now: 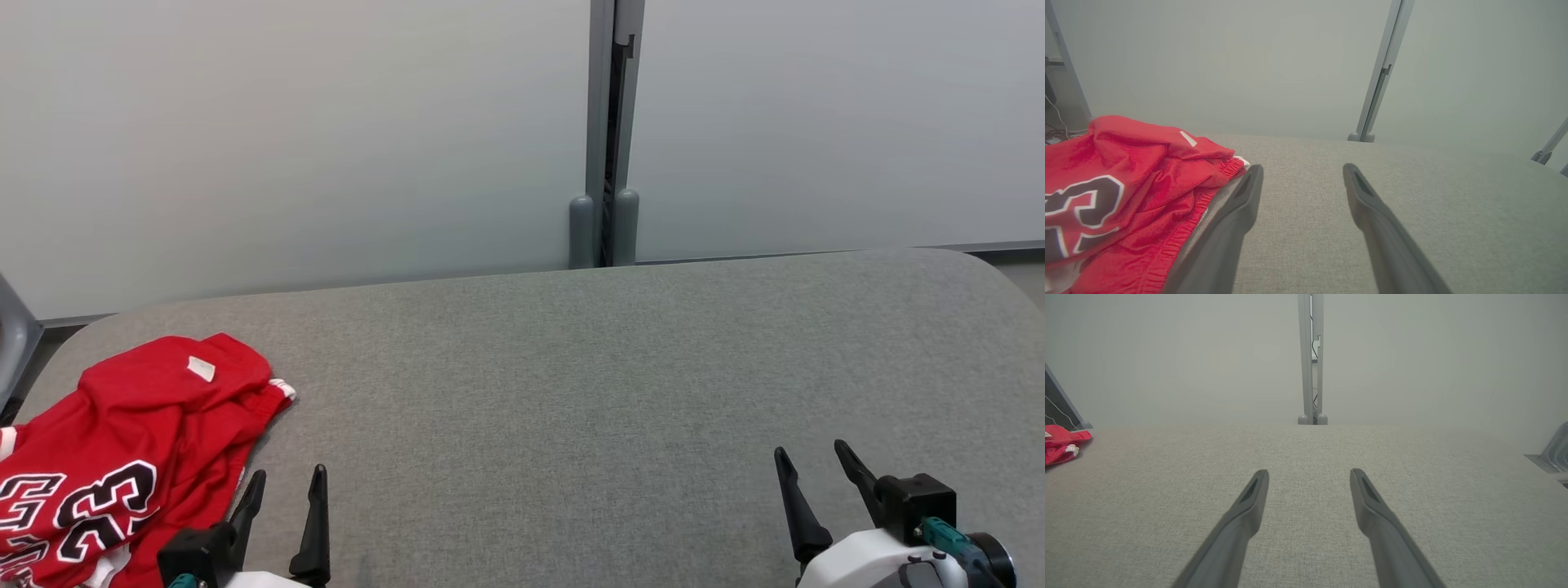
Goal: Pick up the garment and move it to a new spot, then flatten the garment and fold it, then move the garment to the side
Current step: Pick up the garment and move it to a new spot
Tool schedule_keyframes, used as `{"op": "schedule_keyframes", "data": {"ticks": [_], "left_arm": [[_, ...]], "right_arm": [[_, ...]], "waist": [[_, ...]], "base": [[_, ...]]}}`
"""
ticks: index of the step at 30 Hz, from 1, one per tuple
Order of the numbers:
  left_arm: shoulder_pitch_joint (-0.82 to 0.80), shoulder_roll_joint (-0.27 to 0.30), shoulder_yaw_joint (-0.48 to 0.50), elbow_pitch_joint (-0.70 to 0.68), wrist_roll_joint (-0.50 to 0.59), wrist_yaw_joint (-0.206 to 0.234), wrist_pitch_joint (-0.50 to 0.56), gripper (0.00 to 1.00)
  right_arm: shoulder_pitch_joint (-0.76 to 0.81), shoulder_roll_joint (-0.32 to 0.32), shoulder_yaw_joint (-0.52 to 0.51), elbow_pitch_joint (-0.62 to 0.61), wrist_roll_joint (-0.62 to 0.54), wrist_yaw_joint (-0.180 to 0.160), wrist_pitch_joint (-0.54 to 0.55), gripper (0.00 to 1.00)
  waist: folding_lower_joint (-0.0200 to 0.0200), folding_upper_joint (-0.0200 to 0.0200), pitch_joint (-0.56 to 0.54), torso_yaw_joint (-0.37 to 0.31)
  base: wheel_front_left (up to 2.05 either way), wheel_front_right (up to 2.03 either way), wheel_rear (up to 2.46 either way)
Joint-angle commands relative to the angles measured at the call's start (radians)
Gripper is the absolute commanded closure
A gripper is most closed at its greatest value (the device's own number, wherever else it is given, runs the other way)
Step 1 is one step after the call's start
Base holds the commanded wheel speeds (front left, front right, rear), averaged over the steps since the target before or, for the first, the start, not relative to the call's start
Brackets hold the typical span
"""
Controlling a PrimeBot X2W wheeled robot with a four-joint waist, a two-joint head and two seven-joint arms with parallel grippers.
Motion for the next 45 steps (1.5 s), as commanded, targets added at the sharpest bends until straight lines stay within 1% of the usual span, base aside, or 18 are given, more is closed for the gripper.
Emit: {"op": "schedule_keyframes", "data": {"ticks": [1, 3, 6, 7, 16, 18, 21, 26, 32, 35, 37, 39, 43, 45], "left_arm": [[-0.001, 0.007, -0.004, -0.001, -0.003, 0.001, 0.003, 0.00], [-0.005, 0.011, -0.005, -0.003, 0.000, 0.004, 0.004, 0.00], [-0.010, 0.019, -0.009, -0.005, 0.003, 0.004, 0.011, 0.00], [-0.006, 0.028, -0.007, -0.005, 0.002, 0.007, 0.017, 0.00], [0.027, 0.067, -0.001, -0.035, 0.007, 0.023, 0.045, 0.00], [0.045, 0.072, 0.017, -0.053, -0.003, 0.035, 0.040, 0.00], [0.067, 0.069, 0.044, -0.084, -0.018, 0.055, 0.027, 0.00], [0.107, 0.061, 0.079, -0.127, -0.039, 0.081, 0.004, 0.00], [0.127, 0.056, 0.086, -0.153, -0.043, 0.092, -0.003, 0.00], [0.109, 0.062, 0.074, -0.153, -0.045, 0.085, 0.021, 0.00], [0.061, 0.069, 0.054, -0.143, -0.048, 0.069, 0.074, 0.00], [-0.008, 0.084, 0.023, -0.114, -0.057, 0.038, 0.163, 0.00], [-0.217, 0.098, -0.038, -0.022, -0.093, -0.026, 0.398, 0.00], [-0.331, 0.092, -0.059, 0.036, -0.118, -0.045, 0.521, 0.00]], "right_arm": [[0.003, -0.008, -0.005, 0.001, 0.006, 0.002, -0.005, 0.00], [0.003, -0.007, -0.001, 0.003, 0.005, 0.002, -0.003, 0.00], [0.005, -0.007, 0.004, -0.001, 0.011, 0.002, -0.006, 0.00], [0.008, -0.007, 0.013, -0.001, 0.016, 0.002, -0.009, 0.00], [0.035, -0.007, 0.024, 0.023, 0.051, 0.002, -0.041, 0.00], [0.010, -0.006, 0.050, 0.020, 0.054, 0.002, -0.039, 0.00], [-0.038, -0.008, 0.086, 0.026, 0.050, 0.002, -0.034, 0.00], [-0.109, -0.009, 0.142, 0.052, 0.054, 0.002, -0.034, 0.00], [-0.144, -0.008, 0.165, 0.088, 0.062, 0.002, -0.049, 0.00], [-0.152, -0.008, 0.172, 0.103, 0.068, 0.002, -0.058, 0.00], [-0.151, -0.008, 0.164, 0.110, 0.070, 0.002, -0.061, 0.00], [-0.145, -0.008, 0.152, 0.113, 0.060, 0.002, -0.060, 0.00], [-0.114, -0.008, 0.128, 0.103, 0.034, 0.002, -0.048, 0.00], [-0.095, -0.008, 0.113, 0.086, 0.023, 0.002, -0.040, 0.00]], "waist": [[0.0000, -0.0001, 0.000, 0.015], [0.0000, -0.0001, -0.002, 0.039], [0.0000, -0.0001, -0.006, 0.097], [0.0000, -0.0001, -0.010, 0.145], [0.0000, -0.0001, -0.023, 0.427], [0.0000, -0.0001, -0.002, 0.461], [0.0000, -0.0001, 0.032, 0.491], [0.0000, -0.0001, 0.069, 0.517], [0.0000, -0.0001, 0.079, 0.523], [0.0000, -0.0001, 0.078, 0.522], [0.0000, -0.0001, 0.080, 0.521], [0.0000, -0.0001, 0.083, 0.521], [0.0000, -0.0001, 0.088, 0.523], [0.0000, -0.0001, 0.094, 0.522]], "base": [[0.00, 0.00, 0.00], [0.00, 0.00, 0.00], [0.00, 0.00, 0.00], [0.00, 0.00, 0.00], [0.00, 0.00, 0.00], [0.00, 0.00, 0.00], [0.00, 0.00, 0.00], [0.00, 0.00, 0.00], [0.00, 0.00, 0.00], [0.00, 0.00, 0.00], [0.00, 0.00, 0.00], [0.00, 0.00, 0.00], [0.00, 0.00, 0.00], [0.00, 0.00, 0.00]]}}
